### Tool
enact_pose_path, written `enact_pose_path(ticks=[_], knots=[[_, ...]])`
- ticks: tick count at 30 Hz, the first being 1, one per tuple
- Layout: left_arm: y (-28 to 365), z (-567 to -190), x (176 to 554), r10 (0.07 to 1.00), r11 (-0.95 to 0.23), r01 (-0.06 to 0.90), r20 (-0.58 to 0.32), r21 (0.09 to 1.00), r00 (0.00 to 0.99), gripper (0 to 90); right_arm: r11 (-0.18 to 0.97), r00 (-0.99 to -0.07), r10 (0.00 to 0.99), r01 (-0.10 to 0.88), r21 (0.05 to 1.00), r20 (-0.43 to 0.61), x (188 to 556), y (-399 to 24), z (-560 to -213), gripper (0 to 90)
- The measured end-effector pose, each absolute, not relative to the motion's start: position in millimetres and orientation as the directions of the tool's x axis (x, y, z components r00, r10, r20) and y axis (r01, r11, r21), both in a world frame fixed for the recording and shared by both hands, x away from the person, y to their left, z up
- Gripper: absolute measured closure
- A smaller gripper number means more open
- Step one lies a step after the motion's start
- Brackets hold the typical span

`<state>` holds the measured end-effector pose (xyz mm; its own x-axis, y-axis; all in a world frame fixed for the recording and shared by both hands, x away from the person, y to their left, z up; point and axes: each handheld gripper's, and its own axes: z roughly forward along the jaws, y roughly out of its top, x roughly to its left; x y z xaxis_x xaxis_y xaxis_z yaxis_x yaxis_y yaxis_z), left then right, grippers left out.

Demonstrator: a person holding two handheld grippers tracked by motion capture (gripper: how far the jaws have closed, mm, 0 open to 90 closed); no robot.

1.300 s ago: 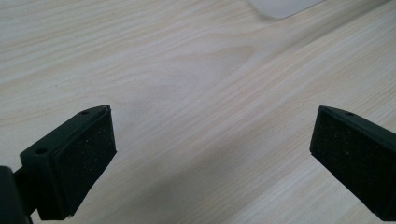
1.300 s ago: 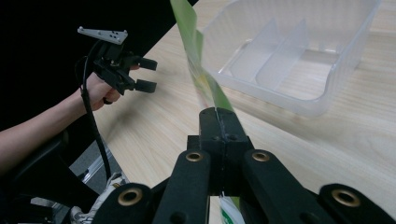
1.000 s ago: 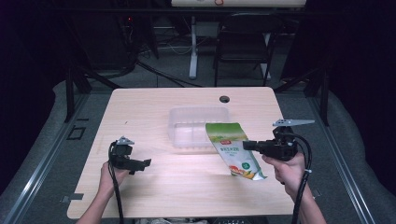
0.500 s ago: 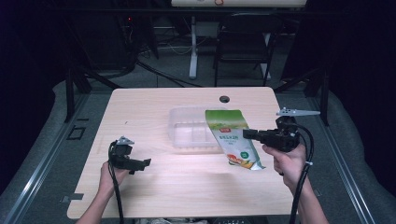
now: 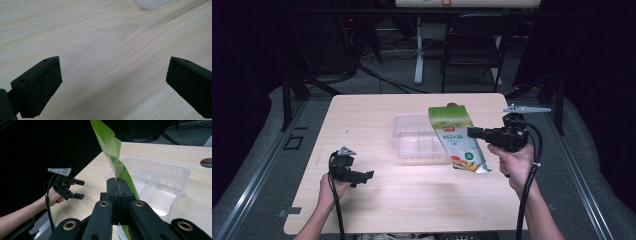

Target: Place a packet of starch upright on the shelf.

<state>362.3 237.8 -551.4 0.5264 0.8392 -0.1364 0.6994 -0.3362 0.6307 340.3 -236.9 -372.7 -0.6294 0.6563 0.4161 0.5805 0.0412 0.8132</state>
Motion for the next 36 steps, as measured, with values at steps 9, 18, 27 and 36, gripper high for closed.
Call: enact_pose_path(ticks=[9, 18, 27, 36], knots=[[239, -551, 363, 0.836, -0.341, 0.705, -0.142, 0.622, 0.53, 0.3, 0.032, -0.617, 0.668, 0.583, 0.812, 0.417, 353, -234, -370, 90.0], [239, -551, 363, 0.837, -0.346, 0.699, -0.13, 0.626, 0.531, 0.3, 0.042, -0.611, 0.687, 0.573, 0.818, 0.393, 367, -224, -365, 90.0], [239, -552, 363, 0.84, -0.341, 0.7, -0.13, 0.627, 0.526, 0.3, 0.051, -0.608, 0.696, 0.572, 0.819, 0.381, 377, -215, -364, 90.0], [238, -552, 363, 0.839, -0.34, 0.7, -0.134, 0.628, 0.527, 0.3, 0.044, -0.607, 0.696, 0.569, 0.821, 0.383, 384, -209, -361, 90.0]])
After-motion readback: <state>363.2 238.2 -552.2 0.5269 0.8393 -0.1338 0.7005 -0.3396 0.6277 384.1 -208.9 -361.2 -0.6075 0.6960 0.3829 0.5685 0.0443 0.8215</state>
